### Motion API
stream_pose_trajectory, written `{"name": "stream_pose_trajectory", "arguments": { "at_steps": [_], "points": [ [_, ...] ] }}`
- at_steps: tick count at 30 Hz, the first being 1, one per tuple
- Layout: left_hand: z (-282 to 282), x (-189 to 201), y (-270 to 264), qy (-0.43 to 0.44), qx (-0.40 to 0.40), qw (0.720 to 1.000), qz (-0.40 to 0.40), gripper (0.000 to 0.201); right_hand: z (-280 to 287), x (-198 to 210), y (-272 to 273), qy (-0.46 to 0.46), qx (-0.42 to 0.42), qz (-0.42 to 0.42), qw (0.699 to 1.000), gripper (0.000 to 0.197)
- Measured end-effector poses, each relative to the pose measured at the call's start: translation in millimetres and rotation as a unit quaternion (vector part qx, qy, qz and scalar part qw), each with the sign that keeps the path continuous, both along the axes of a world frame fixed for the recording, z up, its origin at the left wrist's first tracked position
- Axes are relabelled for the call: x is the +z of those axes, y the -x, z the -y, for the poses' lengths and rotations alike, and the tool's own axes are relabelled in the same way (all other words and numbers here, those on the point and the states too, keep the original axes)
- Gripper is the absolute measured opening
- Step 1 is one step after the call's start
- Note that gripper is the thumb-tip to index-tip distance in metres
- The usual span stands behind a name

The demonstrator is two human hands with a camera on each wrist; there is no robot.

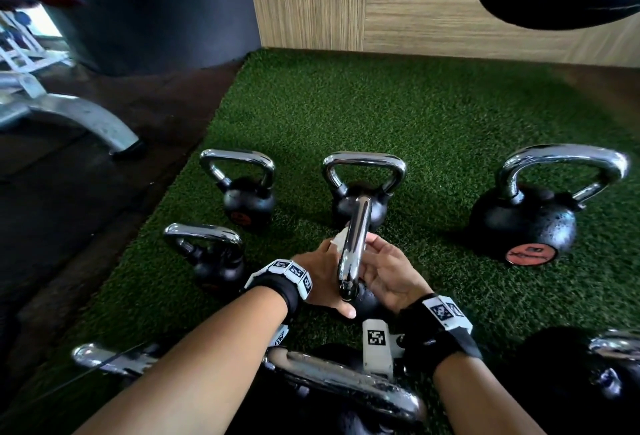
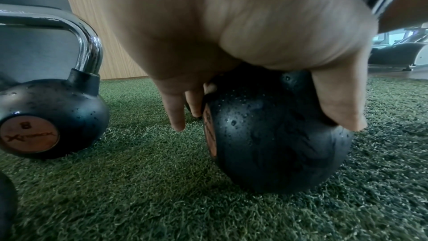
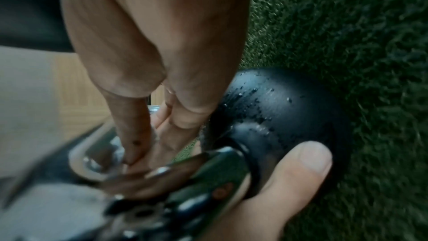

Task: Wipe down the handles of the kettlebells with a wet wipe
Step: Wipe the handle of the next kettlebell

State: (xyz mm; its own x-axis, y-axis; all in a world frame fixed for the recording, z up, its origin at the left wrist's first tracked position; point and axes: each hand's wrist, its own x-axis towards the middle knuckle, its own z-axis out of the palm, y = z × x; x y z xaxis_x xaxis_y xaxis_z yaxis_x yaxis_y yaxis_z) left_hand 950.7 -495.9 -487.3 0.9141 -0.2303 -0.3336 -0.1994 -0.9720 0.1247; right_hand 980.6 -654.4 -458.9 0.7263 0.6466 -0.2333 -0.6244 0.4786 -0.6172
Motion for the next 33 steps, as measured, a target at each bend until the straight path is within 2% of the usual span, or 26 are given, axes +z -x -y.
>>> {"name": "stream_pose_trajectory", "arguments": {
  "at_steps": [1,3,5,7,10,13,16,20,25,27,30,33],
  "points": [
    [0.1,-1.6,0.1,-0.006,0.0,1.0,0.002,0.117,-0.8,-0.4,1.6,-0.004,-0.02,0.008,1.0,0.036],
    [-1.4,-4.1,1.8,0.025,0.062,0.998,-0.005,0.124,-5.1,-0.6,0.5,0.004,-0.065,0.028,0.997,0.031],
    [-3.2,-5.0,2.8,0.043,0.108,0.993,-0.016,0.132,-10.3,-1.5,-7.7,0.048,-0.121,0.057,0.99,0.031],
    [-3.1,-5.4,2.4,0.067,0.122,0.99,-0.019,0.139,-12.1,-3.5,-15.9,0.088,-0.168,0.09,0.978,0.032],
    [-3.2,-5.8,2.9,0.079,0.132,0.988,-0.015,0.137,-9.3,-9.3,-17.0,0.136,-0.191,0.132,0.963,0.034],
    [-5.2,-9.1,1.3,0.073,0.116,0.99,-0.02,0.135,-6.1,-9.9,-22.1,0.228,-0.217,0.212,0.925,0.037],
    [-6.2,-8.5,0.5,0.077,0.114,0.99,-0.028,0.138,-8.0,-2.7,-36.1,0.328,-0.263,0.28,0.863,0.036],
    [-7.0,-6.1,4.2,0.108,0.136,0.985,-0.023,0.133,-8.5,0.9,-36.8,0.396,-0.277,0.336,0.808,0.033],
    [-3.4,3.7,4.4,0.083,0.102,0.991,-0.03,0.132,-13.8,9.4,-43.2,0.477,-0.284,0.358,0.751,0.02],
    [-2.8,5.5,3.6,0.078,0.09,0.993,-0.026,0.132,-16.9,11.4,-44.1,0.506,-0.275,0.343,0.743,0.016],
    [-2.6,6.2,3.7,0.067,0.057,0.996,-0.018,0.128,-20.2,12.5,-47.1,0.537,-0.247,0.336,0.733,0.02],
    [-2.7,5.9,4.5,0.09,0.067,0.994,-0.014,0.128,-20.4,12.3,-50.7,0.555,-0.23,0.332,0.727,0.023]
  ]
}}
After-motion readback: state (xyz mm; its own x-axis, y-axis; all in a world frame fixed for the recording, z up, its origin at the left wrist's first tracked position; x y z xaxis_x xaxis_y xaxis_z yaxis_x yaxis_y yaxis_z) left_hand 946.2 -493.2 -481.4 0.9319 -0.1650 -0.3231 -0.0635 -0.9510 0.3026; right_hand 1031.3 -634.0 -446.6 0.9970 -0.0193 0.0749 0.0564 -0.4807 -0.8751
